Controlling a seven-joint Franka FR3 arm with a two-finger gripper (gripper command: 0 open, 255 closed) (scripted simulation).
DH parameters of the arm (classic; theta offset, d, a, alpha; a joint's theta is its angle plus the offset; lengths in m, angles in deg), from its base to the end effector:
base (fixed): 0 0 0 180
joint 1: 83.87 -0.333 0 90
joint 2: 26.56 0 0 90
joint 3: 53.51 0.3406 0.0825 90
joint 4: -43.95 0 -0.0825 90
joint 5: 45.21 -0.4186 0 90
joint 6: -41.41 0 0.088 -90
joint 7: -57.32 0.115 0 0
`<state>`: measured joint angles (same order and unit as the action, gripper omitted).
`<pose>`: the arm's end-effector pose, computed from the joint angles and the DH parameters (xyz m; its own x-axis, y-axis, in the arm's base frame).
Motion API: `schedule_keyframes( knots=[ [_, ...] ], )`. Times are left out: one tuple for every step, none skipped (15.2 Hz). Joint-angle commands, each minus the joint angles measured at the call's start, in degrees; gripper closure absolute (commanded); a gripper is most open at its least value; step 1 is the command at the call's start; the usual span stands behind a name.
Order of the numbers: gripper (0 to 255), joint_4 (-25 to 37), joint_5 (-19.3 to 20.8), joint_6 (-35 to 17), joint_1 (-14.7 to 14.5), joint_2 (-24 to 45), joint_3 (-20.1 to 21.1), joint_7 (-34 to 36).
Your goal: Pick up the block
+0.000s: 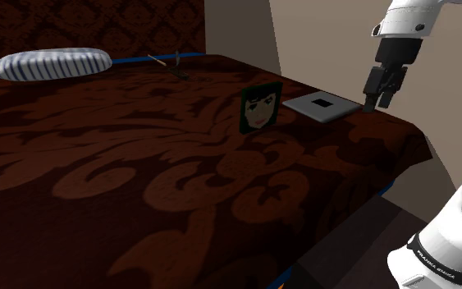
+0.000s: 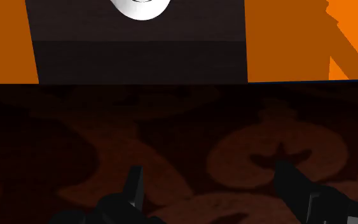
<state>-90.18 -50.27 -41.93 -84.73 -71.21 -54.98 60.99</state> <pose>0.3124 0.0052 0.5964 0.9921 -0.0547 -0.1130 -0.0661 -0.9929 -0.0991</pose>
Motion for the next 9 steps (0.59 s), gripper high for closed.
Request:
schedule_keyframes(
  knots=[
    [0, 0.0, 0.0, 0.0, 0.0, 0.0, 0.0, 0.0],
    [0, 0.7, 1.3, -0.7, -0.4, 1.5, -1.3, -3.2],
    [0, 1.4, 2.5, -1.4, -0.9, 3.1, -2.5, -6.3],
    [0, 2.3, 3.7, -2.1, -1.3, 4.7, -3.7, -9.4],
    [0, 3.2, 4.7, -2.8, -1.8, 6.4, -4.9, -12.5],
    [0, 4.3, 5.7, -3.5, -2.3, 8.2, -6.0, -15.6],
    [0, 5.4, 6.6, -4.3, -2.8, 10.0, -7.1, -18.6],
    [0, 6.6, 7.4, -5.0, -3.3, 11.9, -8.1, -21.6],
    [0, 7.9, 8.1, -5.7, -3.8, 13.8, -9.1, -24.6]
  ],
)
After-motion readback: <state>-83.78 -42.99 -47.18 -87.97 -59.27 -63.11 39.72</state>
